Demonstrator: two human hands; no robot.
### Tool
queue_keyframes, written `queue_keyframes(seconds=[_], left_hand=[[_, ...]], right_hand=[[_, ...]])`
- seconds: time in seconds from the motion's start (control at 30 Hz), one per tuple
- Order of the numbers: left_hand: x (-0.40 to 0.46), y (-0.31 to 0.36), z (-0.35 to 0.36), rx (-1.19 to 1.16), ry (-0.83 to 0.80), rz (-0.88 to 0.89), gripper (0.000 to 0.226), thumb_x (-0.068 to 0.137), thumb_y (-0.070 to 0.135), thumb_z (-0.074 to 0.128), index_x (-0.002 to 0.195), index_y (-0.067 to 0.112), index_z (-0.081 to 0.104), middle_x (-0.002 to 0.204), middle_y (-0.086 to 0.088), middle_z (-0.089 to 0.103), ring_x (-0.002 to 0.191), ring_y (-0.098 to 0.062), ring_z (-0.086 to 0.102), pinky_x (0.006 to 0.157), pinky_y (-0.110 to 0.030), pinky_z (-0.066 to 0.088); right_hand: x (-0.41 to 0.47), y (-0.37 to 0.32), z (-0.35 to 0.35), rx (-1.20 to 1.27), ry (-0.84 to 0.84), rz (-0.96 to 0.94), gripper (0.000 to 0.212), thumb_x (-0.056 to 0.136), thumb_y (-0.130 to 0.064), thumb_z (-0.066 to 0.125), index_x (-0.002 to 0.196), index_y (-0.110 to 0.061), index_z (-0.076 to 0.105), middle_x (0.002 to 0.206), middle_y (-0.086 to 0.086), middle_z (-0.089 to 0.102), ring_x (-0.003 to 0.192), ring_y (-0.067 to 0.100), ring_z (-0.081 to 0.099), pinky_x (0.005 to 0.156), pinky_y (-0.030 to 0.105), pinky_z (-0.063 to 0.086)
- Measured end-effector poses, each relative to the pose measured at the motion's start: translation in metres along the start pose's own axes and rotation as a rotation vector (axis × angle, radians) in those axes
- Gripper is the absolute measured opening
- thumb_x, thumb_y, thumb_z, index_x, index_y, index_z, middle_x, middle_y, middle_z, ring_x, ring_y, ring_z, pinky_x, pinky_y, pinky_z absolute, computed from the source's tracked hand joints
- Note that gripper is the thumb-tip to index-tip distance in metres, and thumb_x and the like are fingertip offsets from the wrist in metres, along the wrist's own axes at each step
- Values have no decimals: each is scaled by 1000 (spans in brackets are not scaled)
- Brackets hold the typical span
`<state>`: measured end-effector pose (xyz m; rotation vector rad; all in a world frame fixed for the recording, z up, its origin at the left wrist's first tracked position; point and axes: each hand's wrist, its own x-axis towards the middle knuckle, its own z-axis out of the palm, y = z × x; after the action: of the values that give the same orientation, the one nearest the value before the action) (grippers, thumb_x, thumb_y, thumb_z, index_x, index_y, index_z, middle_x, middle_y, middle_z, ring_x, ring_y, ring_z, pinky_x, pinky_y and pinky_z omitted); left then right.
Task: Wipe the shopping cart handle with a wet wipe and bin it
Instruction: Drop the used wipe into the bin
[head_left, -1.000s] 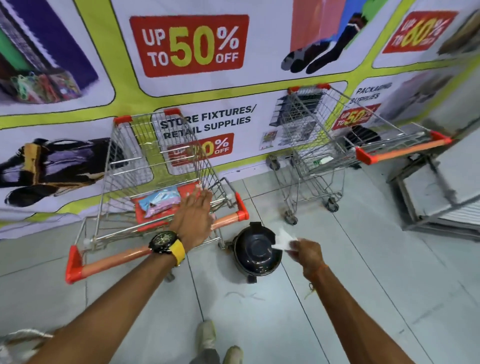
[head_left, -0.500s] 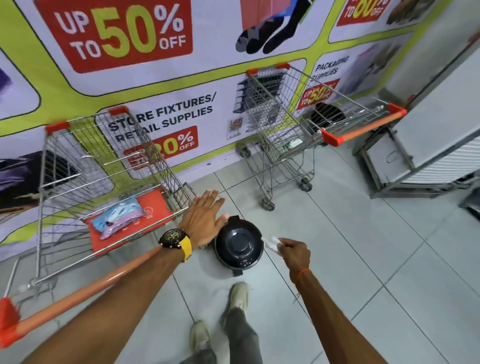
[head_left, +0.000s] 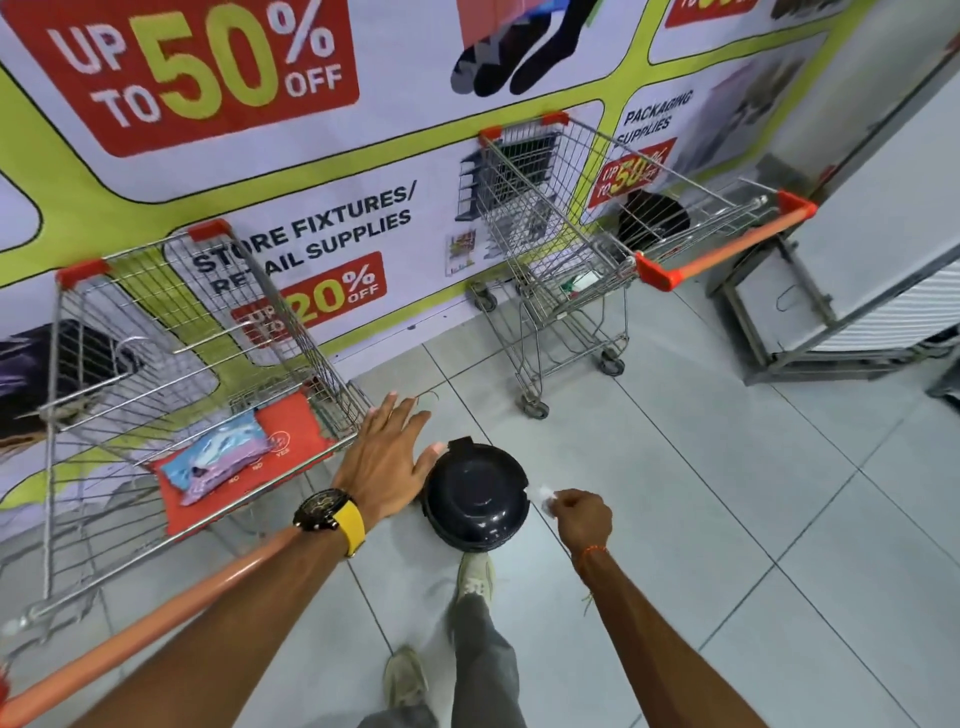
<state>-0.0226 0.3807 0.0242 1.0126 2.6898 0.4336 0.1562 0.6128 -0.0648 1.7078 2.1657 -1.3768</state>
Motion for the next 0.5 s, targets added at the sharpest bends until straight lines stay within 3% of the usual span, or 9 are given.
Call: queue_keyframes(seconds=[0.17,0.27,0.33,0.37,0.43,0.5], left_hand=[[0,-2,2,11,0,6,62,97,53,30,145,15,37,158,-12,33,151,-30,13,122,-49,16],[0,-3,3,18,-6,0,64,96,54,28,146,16,35,159,-11,32,151,-28,12,122,-47,14],[-1,-3,4,22,-2,0,64,96,55,28,147,16,35,159,-11,31,152,-28,11,122,-46,12],[-1,-3,4,24,1,3,64,97,55,29,147,16,34,160,-11,30,152,-27,10,122,-46,12],[0,-4,5,13,1,-1,64,97,55,29,147,16,34,160,-10,30,152,-27,8,122,-47,12],[0,-3,4,13,10,2,64,97,55,29,147,16,34,160,-10,30,152,-26,8,122,-47,13]], right_hand=[[13,-3,16,-100,-2,-3,25,73,-13,77,63,-32,64,88,9,79,91,34,72,87,38,57],[20,-4,29,-124,-35,-3,23,71,-11,77,65,-31,67,90,10,80,94,34,72,86,39,58],[21,-5,34,-125,-84,-32,15,75,-8,77,81,-22,78,97,14,79,100,36,71,89,39,58],[25,-3,38,-123,-113,-59,21,78,-6,74,95,-17,80,104,17,78,104,36,71,92,40,57],[28,-3,43,-160,-202,-103,40,85,-3,66,122,-17,72,122,19,73,116,36,67,101,39,53],[29,-4,44,-202,-243,-150,48,91,-1,56,135,-19,63,137,18,65,128,35,60,109,35,45]])
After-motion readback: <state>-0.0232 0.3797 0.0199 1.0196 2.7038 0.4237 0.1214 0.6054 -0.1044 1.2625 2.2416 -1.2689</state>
